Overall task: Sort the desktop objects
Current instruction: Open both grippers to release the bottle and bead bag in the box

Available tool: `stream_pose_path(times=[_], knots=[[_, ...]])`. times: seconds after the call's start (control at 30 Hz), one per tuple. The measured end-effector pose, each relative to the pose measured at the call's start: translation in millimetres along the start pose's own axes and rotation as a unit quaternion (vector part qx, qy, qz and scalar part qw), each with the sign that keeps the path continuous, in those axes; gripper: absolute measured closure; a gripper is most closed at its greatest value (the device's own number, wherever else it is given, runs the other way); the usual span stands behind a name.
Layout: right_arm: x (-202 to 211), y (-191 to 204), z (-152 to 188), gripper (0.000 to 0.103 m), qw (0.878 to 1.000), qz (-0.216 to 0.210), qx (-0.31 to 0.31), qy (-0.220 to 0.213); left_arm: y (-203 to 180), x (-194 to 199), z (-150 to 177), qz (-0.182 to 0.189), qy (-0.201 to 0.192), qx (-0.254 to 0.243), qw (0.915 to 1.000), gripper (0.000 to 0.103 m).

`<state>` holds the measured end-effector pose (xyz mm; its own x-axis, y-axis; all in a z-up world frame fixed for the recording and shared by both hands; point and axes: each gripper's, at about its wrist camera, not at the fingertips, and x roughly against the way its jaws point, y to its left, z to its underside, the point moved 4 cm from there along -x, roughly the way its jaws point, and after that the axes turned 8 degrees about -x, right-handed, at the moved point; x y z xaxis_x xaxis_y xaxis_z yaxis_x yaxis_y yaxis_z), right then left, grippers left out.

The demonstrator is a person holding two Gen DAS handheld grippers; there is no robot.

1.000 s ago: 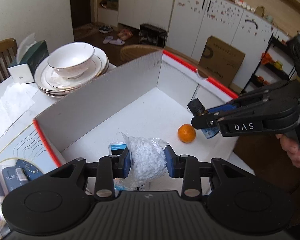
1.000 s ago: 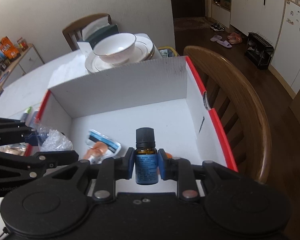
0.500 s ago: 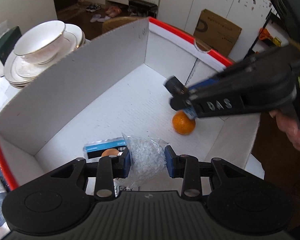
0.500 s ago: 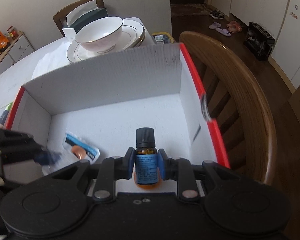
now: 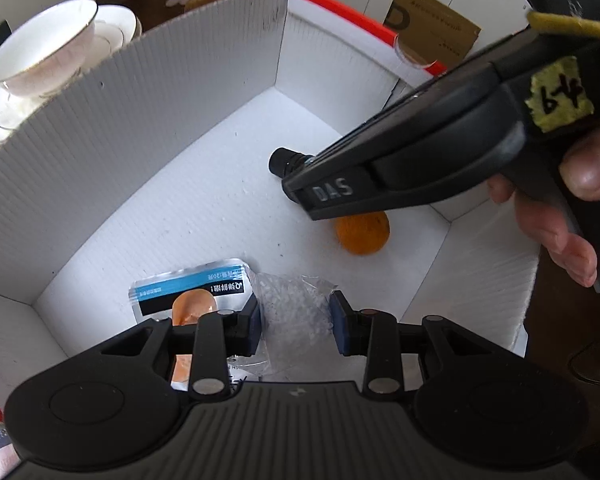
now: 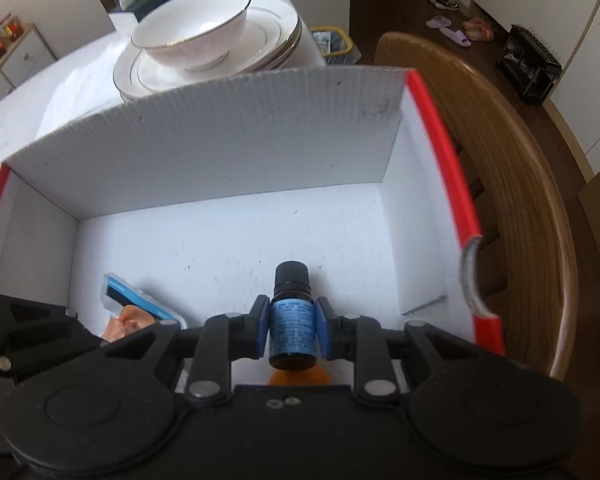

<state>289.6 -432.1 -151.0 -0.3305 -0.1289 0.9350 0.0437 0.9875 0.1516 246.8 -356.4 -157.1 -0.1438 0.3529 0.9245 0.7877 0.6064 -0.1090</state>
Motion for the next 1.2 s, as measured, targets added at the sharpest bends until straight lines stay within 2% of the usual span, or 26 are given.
stream_pose_path(times=[0.23, 0.43, 0.53, 0.6, 0.67, 0.93, 1.1, 1.2], knots=[[-8.3, 8.2, 1.6, 0.08, 1.0, -0.002, 0.008, 0.015, 2.4, -8.3, 2.8, 0.016, 0.03, 0.008, 0.9994, 0.07], [-8.0, 6.8, -1.0, 0.076, 1.0, -0.006, 0.009, 0.018, 3.4, -9.0, 3.8, 0.024, 0.037, 0.01, 0.999, 0.068], [-6.0, 6.8, -0.4, 0.074, 1.0, -0.01, 0.01, 0.016, 2.8, -7.4, 5.2, 0.025, 0.035, 0.009, 0.999, 0.061], [-3.8, 6.0, 0.7, 0.072, 1.0, -0.014, 0.011, 0.016, 3.0, -3.3, 5.7, 0.023, 0.025, 0.009, 0.9994, 0.055], [-2.0, 6.3, 0.7, 0.07, 1.0, -0.019, 0.008, 0.015, 3.7, 2.5, 6.7, 0.018, 0.012, 0.008, 0.9997, 0.043], [25.7, 8.2, 4.3, 0.063, 0.999, -0.046, 0.012, -0.016, 1.2, 39.5, 21.1, 0.005, -0.051, 0.026, 0.9983, 0.042], [50.4, 9.5, 12.7, 0.056, 0.997, -0.072, 0.013, -0.04, -5.6, 70.5, 23.4, -0.008, -0.101, 0.041, 0.994, 0.042], [63.1, 12.1, 19.3, 0.053, 0.995, -0.088, 0.01, -0.048, -2.9, 90.0, 36.6, -0.017, -0.127, 0.044, 0.9908, 0.042]])
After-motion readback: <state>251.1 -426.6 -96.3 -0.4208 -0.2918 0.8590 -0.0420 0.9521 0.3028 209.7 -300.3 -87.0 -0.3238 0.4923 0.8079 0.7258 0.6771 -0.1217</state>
